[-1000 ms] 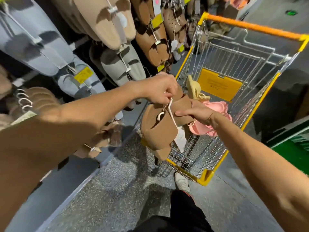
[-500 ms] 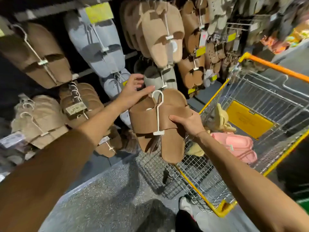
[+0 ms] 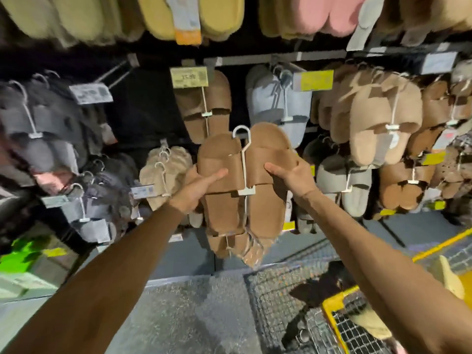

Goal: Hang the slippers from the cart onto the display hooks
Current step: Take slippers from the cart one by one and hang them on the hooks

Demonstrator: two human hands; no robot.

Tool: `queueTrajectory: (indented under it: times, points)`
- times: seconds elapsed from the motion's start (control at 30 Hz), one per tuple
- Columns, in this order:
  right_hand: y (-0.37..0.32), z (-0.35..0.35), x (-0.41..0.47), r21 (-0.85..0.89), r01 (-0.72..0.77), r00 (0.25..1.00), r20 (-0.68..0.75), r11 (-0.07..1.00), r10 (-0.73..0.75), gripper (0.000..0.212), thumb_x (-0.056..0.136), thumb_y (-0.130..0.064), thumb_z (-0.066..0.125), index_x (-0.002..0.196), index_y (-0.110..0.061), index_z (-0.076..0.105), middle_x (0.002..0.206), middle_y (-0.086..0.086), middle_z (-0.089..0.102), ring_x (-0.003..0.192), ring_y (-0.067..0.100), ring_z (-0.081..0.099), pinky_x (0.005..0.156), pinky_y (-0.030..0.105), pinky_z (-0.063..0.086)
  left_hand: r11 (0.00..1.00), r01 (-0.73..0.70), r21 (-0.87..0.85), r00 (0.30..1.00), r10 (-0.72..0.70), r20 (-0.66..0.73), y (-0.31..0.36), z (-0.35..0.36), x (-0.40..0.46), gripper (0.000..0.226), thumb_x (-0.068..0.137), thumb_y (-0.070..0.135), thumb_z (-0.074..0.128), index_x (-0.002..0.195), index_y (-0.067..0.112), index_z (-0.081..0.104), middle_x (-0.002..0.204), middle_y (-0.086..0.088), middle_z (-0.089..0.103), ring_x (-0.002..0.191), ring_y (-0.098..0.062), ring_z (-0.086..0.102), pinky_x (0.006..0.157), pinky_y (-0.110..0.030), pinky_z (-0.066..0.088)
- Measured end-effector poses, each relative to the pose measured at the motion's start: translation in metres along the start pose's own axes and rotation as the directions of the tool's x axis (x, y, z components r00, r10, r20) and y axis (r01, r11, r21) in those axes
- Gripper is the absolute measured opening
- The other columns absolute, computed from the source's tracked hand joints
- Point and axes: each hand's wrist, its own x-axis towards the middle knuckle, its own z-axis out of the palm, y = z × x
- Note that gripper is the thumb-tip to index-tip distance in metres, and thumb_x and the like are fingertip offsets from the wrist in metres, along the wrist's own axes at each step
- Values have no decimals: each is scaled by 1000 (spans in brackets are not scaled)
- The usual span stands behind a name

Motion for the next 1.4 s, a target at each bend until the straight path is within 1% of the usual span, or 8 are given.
queueTrajectory:
  times: [0.2, 0.4, 0.7, 1.1, 1.2, 1.27, 1.33, 1.4]
  points:
    - [-39, 83, 59, 24, 57, 995, 79, 998, -58, 50, 68, -35, 90, 110, -18, 67, 100, -2, 75, 96, 17, 72, 89, 34, 58, 988, -138, 72, 968, 150, -200, 56, -71, 38, 26, 81, 26, 85, 103, 26, 71, 90, 11, 78, 95, -15, 74, 81, -29, 60]
    - [-64, 115, 95, 31, 105, 989, 102, 994, -108, 46, 69, -36, 89, 107, -24, 65, 101, -4, 74, 96, 15, 70, 91, 36, 57, 980, -184, 81, 958, 197, -209, 74, -103, 69, 48, 76, 34, 88, 119, 23, 69, 108, 1, 77, 104, -19, 73, 94, -45, 58]
    - [-64, 114, 123, 60, 137, 989, 37, 989, -140, 35, 77, -25, 86, 103, -24, 62, 98, -5, 71, 92, 11, 68, 85, 31, 59, 964, -219, 149, 945, 247, -214, 83, -92, 111, 49, 78, 36, 87, 120, 20, 67, 107, 2, 76, 101, -15, 73, 90, -39, 61]
    - [-26, 155, 206, 37, 125, 989, 75, 992, -127, 77, 64, -50, 88, 123, -19, 50, 116, 0, 66, 105, 18, 66, 93, 45, 57, 983, -179, 49, 934, 186, -307, 52, -104, 196, 76, 65, 54, 90, 128, 23, 61, 111, 2, 74, 100, -16, 73, 86, -38, 61]
    - [-22, 164, 229, -9, 105, 990, 91, 994, -104, 96, 66, -61, 82, 140, -18, 40, 129, 2, 60, 113, 21, 62, 97, 47, 54, 981, -160, 113, 910, 191, -369, 52, -99, 218, 90, 72, 60, 81, 144, 24, 41, 123, 2, 63, 114, -22, 63, 98, -45, 55]
    - [-19, 172, 237, -140, 159, 986, 67, 977, -151, 101, 79, -63, 70, 157, -21, 19, 147, 7, 47, 126, 26, 53, 106, 44, 46, 962, -148, 228, 894, 229, -385, 49, -95, 230, 101, 78, 68, 70, 156, 35, 14, 150, -8, 41, 134, -32, 48, 112, -51, 43]
    - [-15, 179, 241, -339, 260, 965, 49, 904, -259, 87, 94, -52, 56, 160, -27, 6, 157, 11, 31, 134, 32, 44, 112, 43, 38, 890, -182, 418, 859, 351, -373, 42, -94, 237, 90, 92, 59, 60, 157, 44, -1, 161, -13, 13, 142, -39, 35, 117, -52, 35]
    - [-6, 186, 240, -497, 366, 925, 101, 787, -366, 69, 100, -39, 49, 159, -30, 14, 163, 12, 17, 139, 36, 38, 116, 42, 32, 723, -213, 657, 808, 509, -298, 34, -97, 241, 72, 101, 44, 52, 157, 45, 5, 160, -12, 12, 134, -46, 41, 112, -55, 39]
